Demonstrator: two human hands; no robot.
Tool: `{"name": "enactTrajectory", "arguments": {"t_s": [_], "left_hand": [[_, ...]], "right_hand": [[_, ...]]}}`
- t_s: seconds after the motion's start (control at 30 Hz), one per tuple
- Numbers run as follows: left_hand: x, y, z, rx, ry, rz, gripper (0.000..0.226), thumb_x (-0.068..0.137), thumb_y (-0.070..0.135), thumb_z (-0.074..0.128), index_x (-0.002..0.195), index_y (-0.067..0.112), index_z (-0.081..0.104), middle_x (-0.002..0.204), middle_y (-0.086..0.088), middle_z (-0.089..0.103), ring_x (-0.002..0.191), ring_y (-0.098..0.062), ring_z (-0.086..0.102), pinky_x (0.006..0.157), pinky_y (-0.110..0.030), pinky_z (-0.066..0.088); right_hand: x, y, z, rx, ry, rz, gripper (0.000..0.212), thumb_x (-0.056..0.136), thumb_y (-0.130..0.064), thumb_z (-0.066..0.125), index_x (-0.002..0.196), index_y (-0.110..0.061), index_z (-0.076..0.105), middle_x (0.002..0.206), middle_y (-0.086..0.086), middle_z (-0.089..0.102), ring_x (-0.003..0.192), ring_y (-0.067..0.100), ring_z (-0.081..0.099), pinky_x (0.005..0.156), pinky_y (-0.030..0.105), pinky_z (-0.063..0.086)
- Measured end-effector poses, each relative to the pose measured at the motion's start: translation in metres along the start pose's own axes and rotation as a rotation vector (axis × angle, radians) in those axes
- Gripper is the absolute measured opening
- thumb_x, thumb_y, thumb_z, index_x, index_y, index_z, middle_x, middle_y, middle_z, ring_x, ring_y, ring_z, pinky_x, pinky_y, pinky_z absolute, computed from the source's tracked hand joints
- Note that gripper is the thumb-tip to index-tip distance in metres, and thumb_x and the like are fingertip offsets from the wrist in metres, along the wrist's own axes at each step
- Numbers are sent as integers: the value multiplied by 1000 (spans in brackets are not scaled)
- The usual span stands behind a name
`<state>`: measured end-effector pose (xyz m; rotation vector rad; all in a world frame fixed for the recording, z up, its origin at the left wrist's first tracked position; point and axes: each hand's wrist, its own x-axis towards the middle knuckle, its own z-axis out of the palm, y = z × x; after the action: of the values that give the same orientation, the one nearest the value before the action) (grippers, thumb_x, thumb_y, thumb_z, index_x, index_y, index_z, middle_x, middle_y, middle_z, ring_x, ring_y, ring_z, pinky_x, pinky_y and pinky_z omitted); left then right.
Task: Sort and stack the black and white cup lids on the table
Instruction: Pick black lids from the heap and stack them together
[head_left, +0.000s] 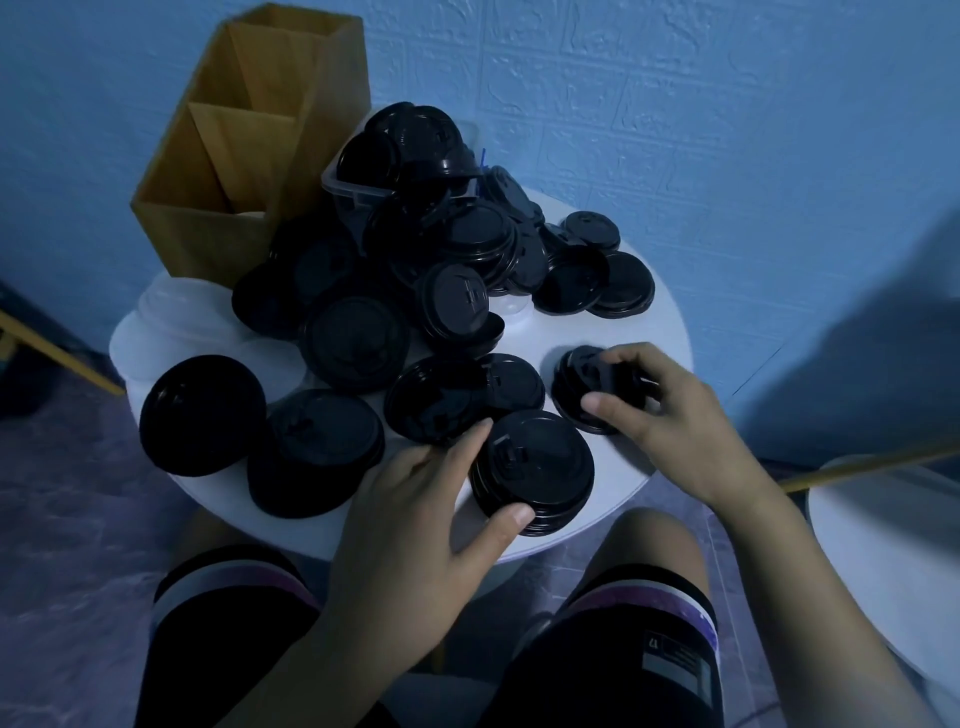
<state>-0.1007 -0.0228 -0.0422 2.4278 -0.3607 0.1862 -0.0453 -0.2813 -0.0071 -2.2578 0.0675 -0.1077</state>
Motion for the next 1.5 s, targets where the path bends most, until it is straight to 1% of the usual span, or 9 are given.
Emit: {"name": "enactTrajectory", "arguments": {"t_s": [0.17, 0.3, 0.43, 0.6, 0.77, 0.93, 1.17, 1.37, 1.5], "left_hand": [[1, 1, -1, -19, -10, 3, 73, 87, 78, 42, 152, 46, 36, 128, 20, 57, 117, 0, 39, 93, -28, 34], [2, 0, -2, -37, -24, 17, 75, 87, 78, 42, 154, 45, 36, 131, 28, 51, 114, 12, 31, 96, -28, 34], [2, -2, -1, -45, -33, 23, 77, 86, 82, 37, 155, 47, 33, 137, 28, 50, 117, 14, 28, 99, -26, 33], [2, -1, -2, -35, -16, 27, 76, 84, 81, 40, 154, 51, 29, 127, 37, 35, 113, 19, 20, 93, -20, 28], [1, -4, 0, -48, -55, -9, 82, 78, 85, 35, 154, 57, 22, 142, 27, 43, 128, 0, 34, 99, -25, 31], [4, -3, -1, -42, -40, 33, 69, 84, 75, 46, 148, 49, 40, 119, 56, 33, 111, 19, 26, 95, -19, 34], [4, -5, -2, -58, -38, 33, 77, 80, 78, 52, 150, 51, 38, 134, 35, 46, 120, 11, 33, 102, -29, 38], [4, -4, 0, -54, -19, 4, 80, 72, 72, 69, 146, 55, 42, 125, 34, 47, 117, 9, 34, 98, -25, 38], [4, -3, 1, -47, -3, 23, 76, 72, 71, 69, 141, 52, 47, 115, 44, 44, 112, 15, 32, 91, -18, 36]], "right_hand": [[-18, -25, -8, 305, -126, -75, 52, 74, -41, 82, 122, -30, 66, 121, -8, 70, 117, 7, 64, 103, 28, 53], [-30, -36, 4, 125, -138, -123, 68, 68, -52, 81, 131, -34, 63, 127, -17, 64, 122, 2, 58, 103, 22, 45], [-37, -35, 6, 154, -97, -159, 63, 72, -47, 85, 130, -35, 63, 129, -16, 64, 124, 3, 58, 105, 23, 44], [-49, -38, 10, 92, -296, -196, 64, 74, -44, 86, 132, -36, 63, 137, -23, 57, 134, -2, 49, 110, 12, 35], [-48, -39, 8, 114, -327, -142, 65, 69, -46, 80, 132, -41, 63, 141, -38, 50, 136, -17, 39, 111, 5, 26], [-46, -41, 8, 35, -386, -154, 70, 69, -50, 78, 136, -45, 59, 142, -47, 39, 134, -24, 33, 108, -1, 23], [-49, -41, 10, -17, -356, -148, 68, 73, -49, 81, 137, -47, 58, 142, -48, 37, 134, -24, 33, 108, 1, 25], [-51, -44, 11, -91, -333, -156, 66, 78, -44, 83, 138, -49, 57, 142, -49, 36, 131, -25, 34, 103, -3, 23], [-56, -45, 13, -174, -264, -171, 71, 70, -65, 76, 137, -52, 56, 146, -42, 41, 133, -23, 34, 101, -5, 21]]}}
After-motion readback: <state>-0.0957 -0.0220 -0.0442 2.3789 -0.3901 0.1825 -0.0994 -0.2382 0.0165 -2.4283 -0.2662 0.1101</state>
